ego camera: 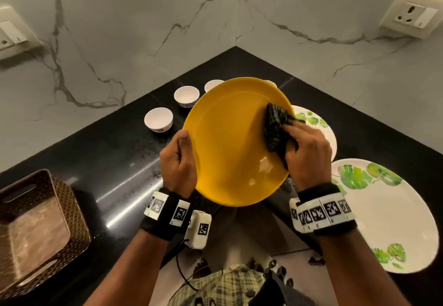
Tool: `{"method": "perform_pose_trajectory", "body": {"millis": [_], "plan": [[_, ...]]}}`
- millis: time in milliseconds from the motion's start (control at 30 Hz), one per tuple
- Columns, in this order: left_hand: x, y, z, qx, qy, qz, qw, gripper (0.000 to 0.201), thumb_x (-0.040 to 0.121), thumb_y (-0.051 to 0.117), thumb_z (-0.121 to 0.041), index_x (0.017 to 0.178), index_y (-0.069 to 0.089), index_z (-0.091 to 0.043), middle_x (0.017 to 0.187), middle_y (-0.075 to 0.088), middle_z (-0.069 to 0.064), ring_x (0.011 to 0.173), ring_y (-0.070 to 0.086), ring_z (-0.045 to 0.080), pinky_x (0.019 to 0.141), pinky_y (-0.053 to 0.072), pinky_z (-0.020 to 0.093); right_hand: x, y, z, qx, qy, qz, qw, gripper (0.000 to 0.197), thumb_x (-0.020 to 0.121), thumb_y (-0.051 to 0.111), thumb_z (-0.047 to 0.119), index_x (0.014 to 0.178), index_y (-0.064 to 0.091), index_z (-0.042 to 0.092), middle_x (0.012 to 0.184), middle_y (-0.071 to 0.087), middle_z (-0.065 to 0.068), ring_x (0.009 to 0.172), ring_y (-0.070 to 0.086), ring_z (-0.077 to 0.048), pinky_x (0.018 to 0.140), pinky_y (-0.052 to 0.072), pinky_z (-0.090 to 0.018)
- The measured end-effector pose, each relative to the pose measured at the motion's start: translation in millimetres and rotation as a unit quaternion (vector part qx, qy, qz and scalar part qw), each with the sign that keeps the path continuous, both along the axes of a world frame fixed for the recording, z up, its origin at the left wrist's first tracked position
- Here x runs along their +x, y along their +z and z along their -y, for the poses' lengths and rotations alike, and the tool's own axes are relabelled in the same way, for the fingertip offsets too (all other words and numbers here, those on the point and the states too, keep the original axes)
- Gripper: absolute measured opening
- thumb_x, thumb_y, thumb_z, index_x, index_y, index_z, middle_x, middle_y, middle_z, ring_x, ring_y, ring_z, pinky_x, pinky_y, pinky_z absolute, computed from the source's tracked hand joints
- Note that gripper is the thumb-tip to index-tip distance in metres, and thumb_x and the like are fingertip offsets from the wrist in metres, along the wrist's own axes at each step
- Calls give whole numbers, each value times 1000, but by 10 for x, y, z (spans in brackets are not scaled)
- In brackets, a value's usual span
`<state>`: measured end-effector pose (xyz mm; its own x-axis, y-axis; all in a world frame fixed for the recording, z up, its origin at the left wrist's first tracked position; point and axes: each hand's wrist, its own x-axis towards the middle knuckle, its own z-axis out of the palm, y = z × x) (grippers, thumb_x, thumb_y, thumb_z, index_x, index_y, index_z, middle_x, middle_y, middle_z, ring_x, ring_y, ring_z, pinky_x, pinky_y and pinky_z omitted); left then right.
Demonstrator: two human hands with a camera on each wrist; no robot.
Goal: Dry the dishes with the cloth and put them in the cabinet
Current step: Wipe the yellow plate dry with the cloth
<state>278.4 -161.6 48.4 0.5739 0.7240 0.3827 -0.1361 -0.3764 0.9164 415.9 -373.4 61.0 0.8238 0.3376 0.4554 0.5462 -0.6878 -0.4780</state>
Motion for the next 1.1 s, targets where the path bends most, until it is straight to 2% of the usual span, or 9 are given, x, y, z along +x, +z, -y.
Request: {"method": "perform_pose_trajectory", "body": {"millis": [167, 233, 333, 500, 667, 833, 967, 1033, 1100], "plan": [[94, -58, 194, 72, -63, -16, 995, 42, 107, 39, -24, 76, 54, 1, 51, 42, 6, 43, 37, 9, 43, 29, 27, -141, 175, -379, 72, 91, 37, 993, 39, 90, 63, 1, 129, 64, 7, 138, 59, -8, 131, 50, -26, 114, 41, -36], [120, -97, 221, 80, -61, -14, 995, 38, 107, 40, -26, 90, 65, -3, 61, 58, 13, 52, 53, 22, 48, 41, 38, -379, 124, -533, 70, 165, 31, 983, 42, 86, 66, -2, 128, 65, 7, 140, 58, -8, 130, 49, -26, 114, 40, -34], [129, -68, 196, 48, -28, 18, 998, 27, 107, 43, -20, 103, 69, -14, 78, 69, 5, 68, 61, 11, 60, 49, 36, -670, -77, -629, 69, 227, 6, 971, 43, 85, 71, -1, 126, 68, 9, 137, 59, -8, 124, 53, -28, 111, 40, -31], [164, -39, 119, -43, 107, 24, 993, 39, 109, 39, -31, 74, 52, -17, 61, 44, -5, 55, 39, 8, 54, 33, 35, -843, -326, -565, 56, 271, -2, 961, 31, 89, 74, 8, 120, 73, 10, 123, 64, -9, 115, 58, -32, 99, 49, -35], [116, -89, 25, -95, 128, 51, 986, 46, 110, 37, -28, 84, 58, 4, 59, 50, -17, 55, 43, -3, 56, 36, 15, -813, -407, -363, 27, 239, 13, 971, 30, 80, 75, 6, 107, 79, 17, 107, 66, -4, 104, 62, -27, 87, 54, -36], [-13, 6, -48, -75, 104, 36, 991, 42, 108, 35, -34, 67, 44, -26, 51, 46, -16, 47, 38, 1, 49, 31, 20, -408, -225, -62, 35, 84, -17, 996, 30, 83, 74, 4, 112, 76, 12, 107, 69, -10, 95, 65, -30, 84, 57, -39], [-20, 7, 188, -40, 36, 13, 998, 45, 109, 35, -27, 69, 47, -11, 55, 42, -5, 48, 35, 3, 48, 29, 19, -20, 123, -106, 97, 12, 46, 994, 32, 92, 67, 7, 124, 71, 8, 122, 66, -10, 110, 63, -24, 98, 50, -28], [17, -4, 324, -12, 20, 8, 1000, 45, 109, 37, -19, 68, 44, -2, 53, 37, -4, 44, 33, 3, 46, 26, 15, -12, 207, -248, 108, 43, 63, 991, 34, 94, 65, 8, 128, 68, 10, 131, 63, -8, 122, 57, -24, 106, 47, -30], [54, -24, 396, 0, 10, -3, 1000, 46, 108, 38, -23, 69, 46, -1, 52, 41, 1, 46, 37, 6, 44, 33, 25, -153, 210, -429, 91, 99, 56, 989, 38, 92, 65, 6, 129, 67, 13, 137, 61, -7, 129, 52, -25, 111, 41, -31]]}}
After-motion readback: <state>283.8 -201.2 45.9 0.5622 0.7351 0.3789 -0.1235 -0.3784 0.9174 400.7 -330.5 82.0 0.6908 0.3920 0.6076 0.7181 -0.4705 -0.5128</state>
